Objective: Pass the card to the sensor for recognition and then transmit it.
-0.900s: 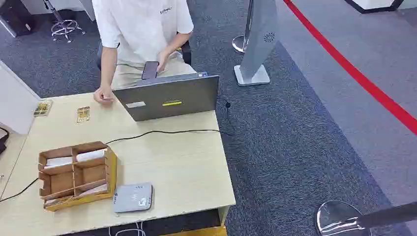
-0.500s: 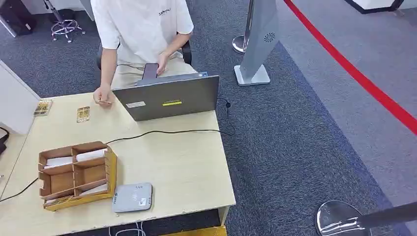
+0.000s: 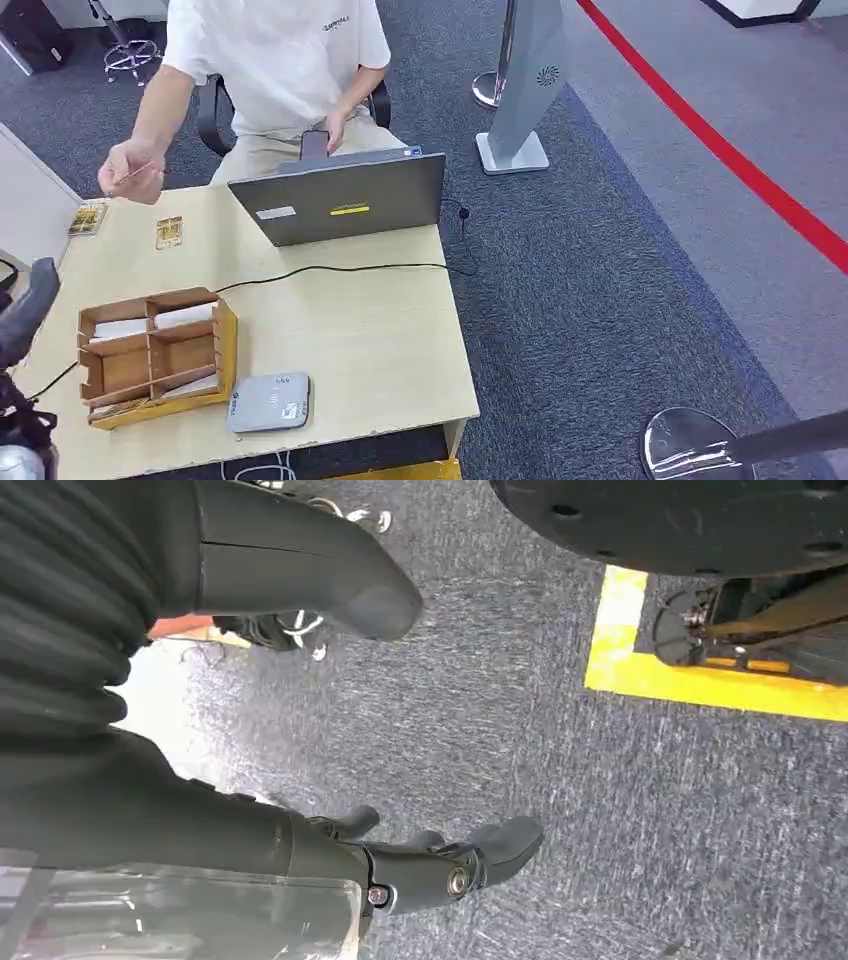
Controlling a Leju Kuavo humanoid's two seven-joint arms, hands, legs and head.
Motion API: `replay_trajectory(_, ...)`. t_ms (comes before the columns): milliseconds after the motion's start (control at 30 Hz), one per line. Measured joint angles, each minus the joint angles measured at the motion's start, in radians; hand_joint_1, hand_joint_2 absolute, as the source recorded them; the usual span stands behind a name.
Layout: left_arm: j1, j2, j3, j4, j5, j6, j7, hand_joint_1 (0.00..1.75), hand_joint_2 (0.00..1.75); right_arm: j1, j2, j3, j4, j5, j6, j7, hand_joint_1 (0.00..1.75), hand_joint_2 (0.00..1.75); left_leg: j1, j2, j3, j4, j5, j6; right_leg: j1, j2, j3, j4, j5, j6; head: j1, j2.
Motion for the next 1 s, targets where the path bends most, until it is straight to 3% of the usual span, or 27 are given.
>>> replay_trajectory(567, -0.111, 0.072, -0.33, 0.167, -0.369, -0.08, 0.332, 0.0, 1.75, -0.007, 0.005, 0.003, 0.0, 0.026, 0.016, 0.033, 0.0, 1.75, 0.0, 0.0, 0.0, 0.0, 0.0, 0.0, 0.0, 0.0, 0.0, 0.0, 0.0, 0.0, 0.0, 0.0)
replay_trajectory(733, -0.135, 0.097, -0.43, 0.226, -0.51, -0.102, 0.457, 0.0, 1.75, -0.005, 0.006, 0.003, -0.003, 0.045, 0.025, 0.044, 0.0, 1.75, 0.0, 0.0, 0.0, 0.0, 0.0, 0.0, 0.0, 0.0, 0.0, 0.0, 0.0, 0.0, 0.0, 0.0)
replay_trajectory(967, -0.139, 0.108, -0.466, 0.25, -0.556, -0.103, 0.494, 0.0, 1.75, -0.001, 0.008, 0.008, -0.012, 0.05, 0.035, 0.05, 0.0, 1.75, 0.0, 0.0, -0.001, 0.0, 0.0, 0.0, 0.0, 0.0, 0.0, 0.0, 0.0, 0.0, 0.0, 0.0)
replay_trajectory(1000, -0.139, 0.108, -0.467, 0.253, -0.556, -0.104, 0.494, 1.75, 1.75, -0.001, 0.008, 0.009, -0.014, 0.053, 0.035, 0.05, 0.0, 1.75, 0.0, 0.0, -0.001, 0.0, 0.0, 0.0, 0.0, 0.0, 0.0, 0.0, 0.0, 0.0, -0.001, 0.0)
